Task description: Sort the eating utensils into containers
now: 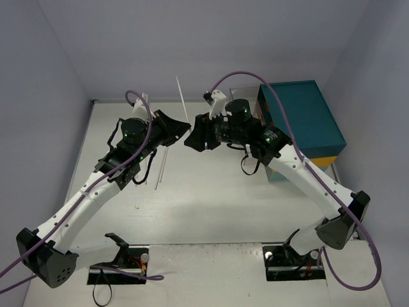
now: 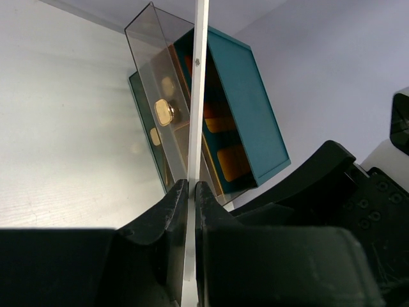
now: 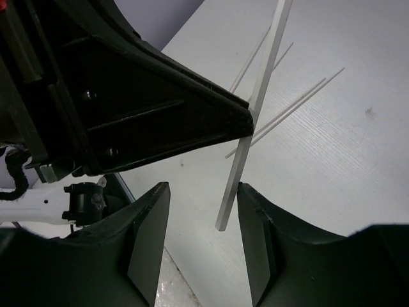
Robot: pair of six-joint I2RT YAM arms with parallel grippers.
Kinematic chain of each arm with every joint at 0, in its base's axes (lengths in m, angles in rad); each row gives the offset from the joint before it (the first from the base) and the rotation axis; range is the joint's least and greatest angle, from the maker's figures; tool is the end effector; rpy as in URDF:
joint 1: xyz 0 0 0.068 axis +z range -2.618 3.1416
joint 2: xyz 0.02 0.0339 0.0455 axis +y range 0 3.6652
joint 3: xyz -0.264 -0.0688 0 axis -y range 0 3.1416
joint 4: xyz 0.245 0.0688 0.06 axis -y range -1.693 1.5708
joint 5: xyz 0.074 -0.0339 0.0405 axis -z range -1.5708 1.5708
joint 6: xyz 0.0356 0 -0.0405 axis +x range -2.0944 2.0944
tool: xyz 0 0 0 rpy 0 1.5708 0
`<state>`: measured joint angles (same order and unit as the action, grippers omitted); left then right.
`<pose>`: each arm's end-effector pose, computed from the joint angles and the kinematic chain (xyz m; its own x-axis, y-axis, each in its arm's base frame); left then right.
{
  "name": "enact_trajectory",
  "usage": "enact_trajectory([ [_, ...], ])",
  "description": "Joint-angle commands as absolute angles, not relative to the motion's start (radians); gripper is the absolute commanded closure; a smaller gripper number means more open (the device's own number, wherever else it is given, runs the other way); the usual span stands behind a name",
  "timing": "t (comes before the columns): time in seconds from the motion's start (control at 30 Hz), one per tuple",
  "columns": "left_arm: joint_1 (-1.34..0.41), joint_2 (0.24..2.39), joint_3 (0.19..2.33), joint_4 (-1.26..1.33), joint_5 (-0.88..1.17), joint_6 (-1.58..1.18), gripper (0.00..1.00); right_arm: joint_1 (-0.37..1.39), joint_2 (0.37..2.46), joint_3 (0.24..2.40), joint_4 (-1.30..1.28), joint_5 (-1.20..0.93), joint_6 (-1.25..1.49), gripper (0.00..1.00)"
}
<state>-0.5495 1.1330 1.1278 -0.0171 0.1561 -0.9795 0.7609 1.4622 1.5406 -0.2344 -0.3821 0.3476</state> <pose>0.2210 -0.1418 0.4089 -0.5490 -0.6255 -0.5544 0.3457 0.4340 -0.8319 0.2347 0.2418 0.4383 -0.4146 0.0417 -0.9090 -0.8141 0.4295 0.3910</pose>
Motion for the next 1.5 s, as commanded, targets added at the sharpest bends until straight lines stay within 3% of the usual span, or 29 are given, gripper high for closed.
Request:
enact_trajectory([
  [0.0,-0.575,1.133,1.189,0.091,0.149,-0.987,1.0,0.765,1.473,1.571,-0.155,-0.362,0.347,0.63],
  [0.43,-0.578,1.137,1.168,0.1,0.149,-0.984,0.99,0.764,1.449,1.541,-0.158,-0.239,0.309,0.99],
  [0.5,-0.578,1.133,1.169,0.074,0.13,-0.967,0.87,0.763,1.44,1.535,-0.161,-0.207,0.297,1.0],
  [0.63,-0.577,1.106,1.205,-0.081,0.055,-0.861,0.46,0.733,1.414,1.514,-0.185,-0.139,0.282,1.0],
  [0.7,-0.577,1.083,1.23,-0.172,-0.007,-0.81,0.35,0.7,1.406,1.512,-0.213,-0.101,0.269,1.0],
  [0.77,-0.575,1.063,1.261,-0.282,-0.098,-0.742,0.31,0.649,1.394,1.504,-0.245,-0.055,0.256,1.0],
  [1.0,-0.537,1.066,1.384,-0.692,-0.353,-0.581,0.27,0.484,1.391,1.498,-0.417,0.153,0.14,1.0],
  [1.33,-0.251,1.051,1.201,-0.764,-0.149,-0.56,0.22,0.368,1.489,1.447,-0.449,0.128,0.146,1.0],
  [1.47,-0.213,1.084,1.156,-0.762,-0.15,-0.527,0.22,0.364,1.554,1.465,-0.452,0.113,0.152,0.93],
])
